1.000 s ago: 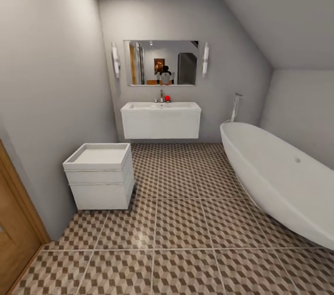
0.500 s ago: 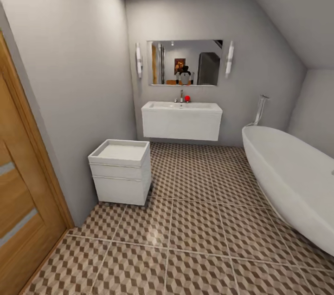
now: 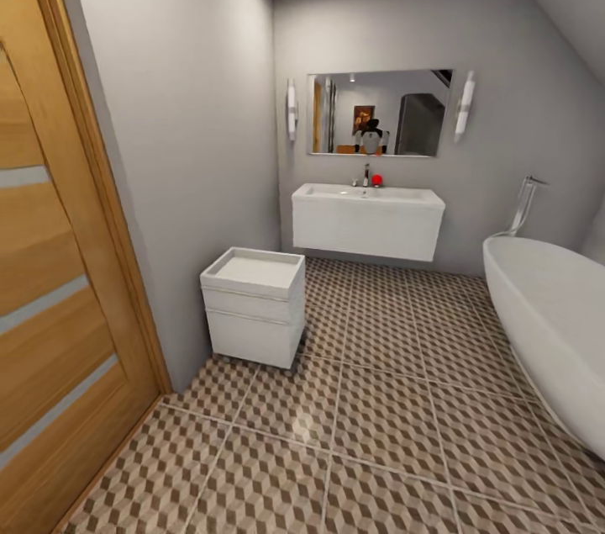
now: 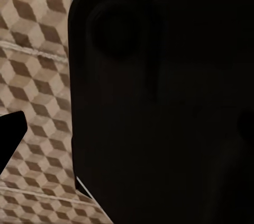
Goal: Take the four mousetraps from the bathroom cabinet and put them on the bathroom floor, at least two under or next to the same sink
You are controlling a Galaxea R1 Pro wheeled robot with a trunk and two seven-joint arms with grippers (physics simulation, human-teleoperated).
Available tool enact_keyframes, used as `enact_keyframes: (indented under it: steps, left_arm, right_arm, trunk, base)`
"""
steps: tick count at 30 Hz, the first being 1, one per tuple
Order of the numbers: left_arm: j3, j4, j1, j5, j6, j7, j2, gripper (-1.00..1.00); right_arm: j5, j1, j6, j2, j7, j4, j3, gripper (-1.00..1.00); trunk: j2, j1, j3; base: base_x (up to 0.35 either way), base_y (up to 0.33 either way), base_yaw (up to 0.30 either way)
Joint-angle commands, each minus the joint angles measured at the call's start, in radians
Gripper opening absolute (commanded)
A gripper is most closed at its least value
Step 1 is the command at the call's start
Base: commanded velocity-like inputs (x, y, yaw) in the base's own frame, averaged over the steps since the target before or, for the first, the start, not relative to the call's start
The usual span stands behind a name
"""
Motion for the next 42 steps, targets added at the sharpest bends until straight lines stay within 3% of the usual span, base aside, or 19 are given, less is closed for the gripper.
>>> enact_keyframes:
  steps: [1,14,42]
  left_arm:
    - [0.001,0.000,0.000,0.004,-0.002,0.000,0.000,1.00]
    - [0.002,-0.001,0.000,0.042,-0.002,0.000,0.000,1.00]
    - [0.003,-0.002,0.000,0.045,-0.002,0.000,0.001,1.00]
  right_arm:
    - [0.001,0.000,-0.003,0.000,-0.001,0.000,0.001,1.00]
    - [0.001,0.000,-0.016,0.000,-0.003,0.000,0.001,1.00]
    - [0.001,0.000,-0.027,0.000,-0.003,0.000,0.001,1.00]
  trunk:
    - [0.000,0.000,-0.001]
    - [0.000,0.000,-0.001]
    - [0.000,0.000,-0.001]
  base:
    - [0.000,0.000,0.282]
    - [0.000,0.000,0.282]
    - [0.000,0.000,0.281]
